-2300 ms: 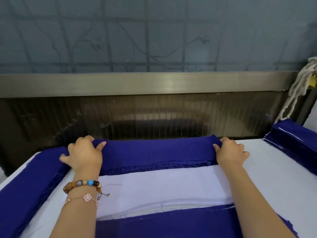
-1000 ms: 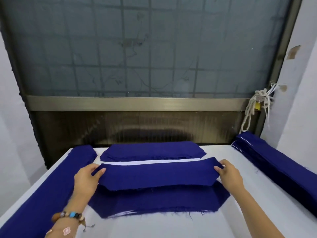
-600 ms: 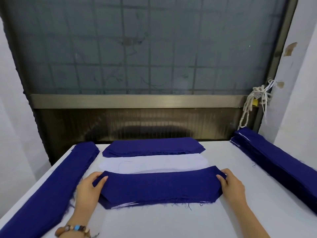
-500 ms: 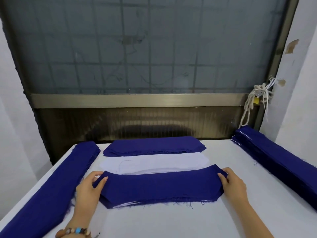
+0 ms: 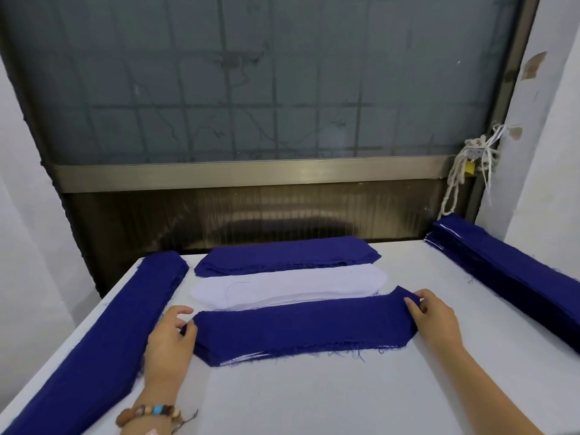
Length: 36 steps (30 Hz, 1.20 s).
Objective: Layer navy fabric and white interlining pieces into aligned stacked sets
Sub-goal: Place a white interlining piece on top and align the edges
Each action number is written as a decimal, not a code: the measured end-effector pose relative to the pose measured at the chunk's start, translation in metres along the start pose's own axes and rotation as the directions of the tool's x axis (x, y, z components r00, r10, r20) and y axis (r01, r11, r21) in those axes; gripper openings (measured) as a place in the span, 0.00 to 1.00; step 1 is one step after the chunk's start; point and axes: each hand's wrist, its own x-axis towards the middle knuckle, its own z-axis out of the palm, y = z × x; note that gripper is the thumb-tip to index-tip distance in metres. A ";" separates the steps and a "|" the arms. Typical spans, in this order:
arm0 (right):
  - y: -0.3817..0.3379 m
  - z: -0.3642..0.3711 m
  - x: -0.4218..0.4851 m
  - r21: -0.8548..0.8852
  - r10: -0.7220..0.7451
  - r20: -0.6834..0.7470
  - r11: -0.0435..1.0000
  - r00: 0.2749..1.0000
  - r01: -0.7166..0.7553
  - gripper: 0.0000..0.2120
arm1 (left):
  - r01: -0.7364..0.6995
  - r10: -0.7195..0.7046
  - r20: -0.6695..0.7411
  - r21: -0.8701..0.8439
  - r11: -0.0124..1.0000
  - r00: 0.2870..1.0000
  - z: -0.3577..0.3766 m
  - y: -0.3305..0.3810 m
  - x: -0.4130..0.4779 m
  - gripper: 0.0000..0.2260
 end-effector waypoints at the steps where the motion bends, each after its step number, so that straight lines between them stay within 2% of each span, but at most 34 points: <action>1: 0.000 0.000 0.000 0.002 0.000 -0.002 1.000 1.000 0.000 0.05 | 0.001 -0.001 -0.011 -0.013 1.000 1.000 0.000 0.000 0.000 0.06; 5: 0.001 0.000 0.001 0.013 -0.004 -0.021 1.000 1.000 0.004 0.05 | 0.004 -0.004 -0.043 -0.017 1.000 0.999 -0.001 0.000 0.000 0.05; 11: 0.000 0.000 0.003 -0.041 -0.014 -0.013 0.999 1.000 0.013 0.03 | -0.030 0.038 -0.053 0.140 0.990 0.998 -0.002 0.000 -0.002 0.04; 16: 0.000 0.002 0.004 -0.010 0.021 -0.023 1.000 1.000 -0.021 0.01 | -0.029 0.032 -0.035 0.062 0.998 0.999 -0.001 -0.001 -0.001 0.05; 20: 0.001 0.001 0.003 0.019 0.001 -0.025 1.000 1.000 -0.001 0.05 | -0.045 0.047 -0.033 0.047 0.998 0.998 -0.001 -0.001 -0.001 0.05; 24: 0.001 0.001 0.004 0.009 0.000 -0.027 1.000 1.000 0.000 0.05 | -0.035 0.037 -0.036 0.049 0.998 0.999 0.001 -0.003 0.000 0.05; 29: 0.002 0.003 0.002 -0.055 -0.115 -0.068 0.992 0.991 0.111 0.08 | -0.043 0.047 -0.038 0.093 0.995 0.998 0.002 -0.004 0.000 0.11; 31: 0.000 0.002 0.001 -0.088 -0.164 -0.058 0.983 0.985 0.159 0.06 | -0.119 0.128 -0.056 0.140 0.983 0.990 0.001 -0.002 -0.001 0.15; 33: -0.003 0.000 -0.001 -0.130 -0.212 -0.042 0.970 0.976 0.205 0.05 | -0.265 0.272 -0.040 0.129 0.955 0.961 0.000 0.002 -0.003 0.16; 36: -0.009 -0.002 -0.006 -0.152 -0.326 0.016 0.934 0.945 0.324 0.05 | -0.433 0.432 0.107 -0.012 0.901 0.896 0.002 0.008 -0.007 0.12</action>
